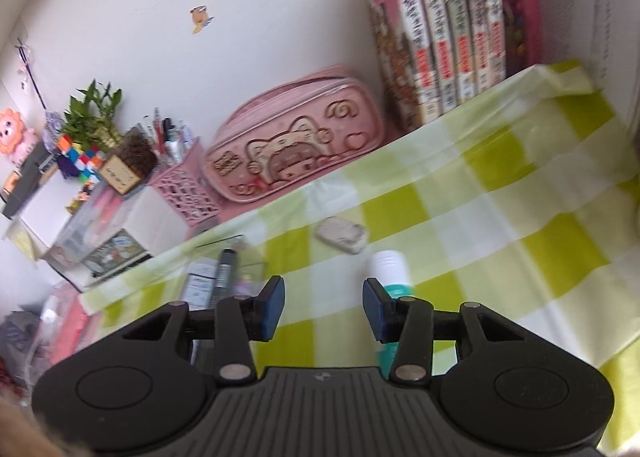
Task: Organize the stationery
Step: 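Move the right tool to the green-labelled glue stick and grasp it, then carry the glue stick into the clear box and release it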
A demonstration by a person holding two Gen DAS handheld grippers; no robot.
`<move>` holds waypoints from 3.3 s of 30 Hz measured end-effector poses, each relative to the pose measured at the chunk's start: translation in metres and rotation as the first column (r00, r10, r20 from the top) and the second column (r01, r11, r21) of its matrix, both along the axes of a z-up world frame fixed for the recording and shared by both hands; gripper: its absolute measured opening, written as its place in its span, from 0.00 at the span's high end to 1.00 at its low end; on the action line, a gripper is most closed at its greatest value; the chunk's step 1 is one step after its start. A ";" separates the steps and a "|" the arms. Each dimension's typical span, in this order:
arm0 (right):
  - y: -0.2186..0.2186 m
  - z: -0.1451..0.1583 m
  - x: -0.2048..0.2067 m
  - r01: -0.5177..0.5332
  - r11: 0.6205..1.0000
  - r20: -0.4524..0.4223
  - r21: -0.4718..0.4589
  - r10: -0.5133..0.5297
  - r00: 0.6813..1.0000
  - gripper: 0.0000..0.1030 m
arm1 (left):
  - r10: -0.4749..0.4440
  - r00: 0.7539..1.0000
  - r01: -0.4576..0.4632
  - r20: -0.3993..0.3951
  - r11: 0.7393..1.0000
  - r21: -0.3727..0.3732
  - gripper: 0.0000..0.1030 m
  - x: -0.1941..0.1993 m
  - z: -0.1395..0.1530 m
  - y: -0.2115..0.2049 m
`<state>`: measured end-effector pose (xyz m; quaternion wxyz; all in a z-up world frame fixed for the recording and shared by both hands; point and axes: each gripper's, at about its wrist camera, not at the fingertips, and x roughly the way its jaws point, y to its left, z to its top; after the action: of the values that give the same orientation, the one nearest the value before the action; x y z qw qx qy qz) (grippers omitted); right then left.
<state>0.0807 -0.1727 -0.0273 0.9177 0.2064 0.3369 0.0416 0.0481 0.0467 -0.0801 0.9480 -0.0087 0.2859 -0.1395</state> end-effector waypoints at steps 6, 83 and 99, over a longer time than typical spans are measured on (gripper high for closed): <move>0.002 -0.007 -0.002 0.000 0.993 -0.005 -0.120 -0.001 1.000 0.31 | 0.000 1.000 0.000 0.000 1.000 0.000 0.26 0.000 0.000 0.000; 0.059 -0.001 0.029 -0.099 0.993 -0.063 0.061 0.103 0.993 0.49 | -0.004 1.000 0.004 -0.004 1.000 0.001 0.26 0.002 0.000 -0.001; 0.082 -0.003 0.054 -0.015 0.967 -0.126 0.255 0.048 0.991 0.48 | -0.006 1.000 0.006 -0.004 1.000 0.001 0.26 0.002 -0.001 -0.002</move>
<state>0.1344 -0.0902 -0.0298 0.8588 0.3190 0.3917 0.0853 0.0497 0.0451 -0.0810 0.9470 -0.0076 0.2880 -0.1420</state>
